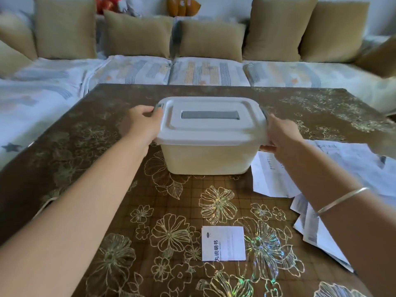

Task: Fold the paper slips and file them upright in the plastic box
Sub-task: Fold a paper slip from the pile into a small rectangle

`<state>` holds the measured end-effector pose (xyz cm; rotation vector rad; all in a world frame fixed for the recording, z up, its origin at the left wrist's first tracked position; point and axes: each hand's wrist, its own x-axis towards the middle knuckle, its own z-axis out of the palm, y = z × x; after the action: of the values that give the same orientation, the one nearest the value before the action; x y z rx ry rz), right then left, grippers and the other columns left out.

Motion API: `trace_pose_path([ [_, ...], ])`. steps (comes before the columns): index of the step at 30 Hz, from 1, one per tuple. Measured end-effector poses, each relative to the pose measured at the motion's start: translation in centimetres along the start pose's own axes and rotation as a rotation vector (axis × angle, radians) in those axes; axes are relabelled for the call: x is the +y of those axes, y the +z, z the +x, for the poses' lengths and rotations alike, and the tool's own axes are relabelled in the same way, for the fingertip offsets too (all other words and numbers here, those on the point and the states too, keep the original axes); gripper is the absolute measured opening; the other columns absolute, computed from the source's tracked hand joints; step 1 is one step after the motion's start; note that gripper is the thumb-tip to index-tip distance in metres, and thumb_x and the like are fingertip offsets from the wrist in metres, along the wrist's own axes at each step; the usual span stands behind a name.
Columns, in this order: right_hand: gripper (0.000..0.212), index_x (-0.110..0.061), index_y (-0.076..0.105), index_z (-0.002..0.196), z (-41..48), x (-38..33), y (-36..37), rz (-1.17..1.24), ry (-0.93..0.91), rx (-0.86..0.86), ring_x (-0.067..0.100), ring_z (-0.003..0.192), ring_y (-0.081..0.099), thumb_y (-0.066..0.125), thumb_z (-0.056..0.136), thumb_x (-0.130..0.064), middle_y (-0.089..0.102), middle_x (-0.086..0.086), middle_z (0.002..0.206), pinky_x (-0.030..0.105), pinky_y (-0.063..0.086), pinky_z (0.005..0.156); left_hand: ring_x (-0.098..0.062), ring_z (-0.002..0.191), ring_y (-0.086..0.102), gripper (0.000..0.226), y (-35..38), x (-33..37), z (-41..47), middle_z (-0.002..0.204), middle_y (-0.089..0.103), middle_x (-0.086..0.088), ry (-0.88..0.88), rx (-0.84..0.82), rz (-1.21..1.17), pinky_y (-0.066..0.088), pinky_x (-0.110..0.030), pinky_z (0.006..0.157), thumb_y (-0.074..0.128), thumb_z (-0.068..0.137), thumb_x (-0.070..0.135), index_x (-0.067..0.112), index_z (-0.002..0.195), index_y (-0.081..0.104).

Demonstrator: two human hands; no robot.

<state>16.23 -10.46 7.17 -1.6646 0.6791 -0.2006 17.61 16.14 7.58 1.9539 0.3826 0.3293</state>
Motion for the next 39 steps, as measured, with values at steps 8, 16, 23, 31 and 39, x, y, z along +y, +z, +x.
trace_pose_path([
  [8, 0.022, -0.032, 0.064, 0.094, -0.7, 0.3, 0.3, -0.157, -0.257, 0.124, 0.028, 0.092, 0.066, 0.044, 0.086, -0.031, 0.067, 0.001, 0.097, 0.049, 0.057, 0.079, -0.023, 0.104, 0.054, 0.034, 0.6, 1.1, 0.6, 0.129, 0.055, -0.005, 0.186, 0.099, 0.399, 0.045, -0.033, 0.072, 0.045, 0.101, 0.015, 0.022, 0.134, 0.048],
  [16, 0.04, -0.016, 0.056, 0.065, -0.6, 0.5, 0.0, -0.196, -0.257, 0.122, 0.025, 0.072, 0.06, 0.051, 0.09, -0.047, 0.06, 0.003, 0.069, 0.033, 0.049, 0.072, -0.027, 0.103, 0.052, 0.036, 0.6, 0.3, 0.4, 0.133, 0.051, -0.01, 0.159, 0.087, 0.462, 0.046, -0.039, 0.076, 0.033, 0.102, 0.026, 0.025, 0.124, 0.061],
  [23, 0.054, -0.011, 0.037, 0.058, -2.9, -2.0, -0.5, -0.388, -0.564, 0.254, 0.025, 0.07, 0.044, 0.034, 0.1, -0.044, 0.045, 0.003, 0.063, 0.033, 0.03, 0.061, -0.03, 0.143, 0.031, 0.069, 0.8, 0.3, -0.4, 0.153, 0.038, -0.01, 0.225, -0.037, 0.219, 0.031, -0.051, 0.114, 0.026, 0.092, 0.066, 0.019, 0.134, 0.056],
  [31, 0.045, -0.019, 0.055, 0.078, -5.9, -4.2, 0.9, -0.066, -0.575, 0.05, 0.018, 0.082, 0.053, 0.029, 0.102, -0.048, 0.059, 0.002, 0.083, 0.037, 0.041, 0.081, -0.012, 0.102, 0.062, 0.03, -2.9, 2.3, -1.7, 0.112, 0.063, 0.003, 0.058, 0.16, -0.455, 0.052, -0.022, 0.078, 0.057, 0.097, 0.031, 0.016, 0.122, 0.057],
  [39, 0.064, -0.029, 0.05, 0.129, -7.1, 0.6, -0.5, -0.771, -1.042, -0.32, 0.009, 0.105, 0.06, 0.056, 0.078, -0.067, 0.064, -0.011, 0.117, 0.029, 0.046, 0.089, -0.02, 0.095, 0.066, 0.037, -4.9, -2.0, -1.5, 0.118, 0.066, -0.003, -0.545, 0.163, -1.153, 0.059, -0.031, 0.061, 0.054, 0.096, 0.01, 0.019, 0.133, 0.053],
])
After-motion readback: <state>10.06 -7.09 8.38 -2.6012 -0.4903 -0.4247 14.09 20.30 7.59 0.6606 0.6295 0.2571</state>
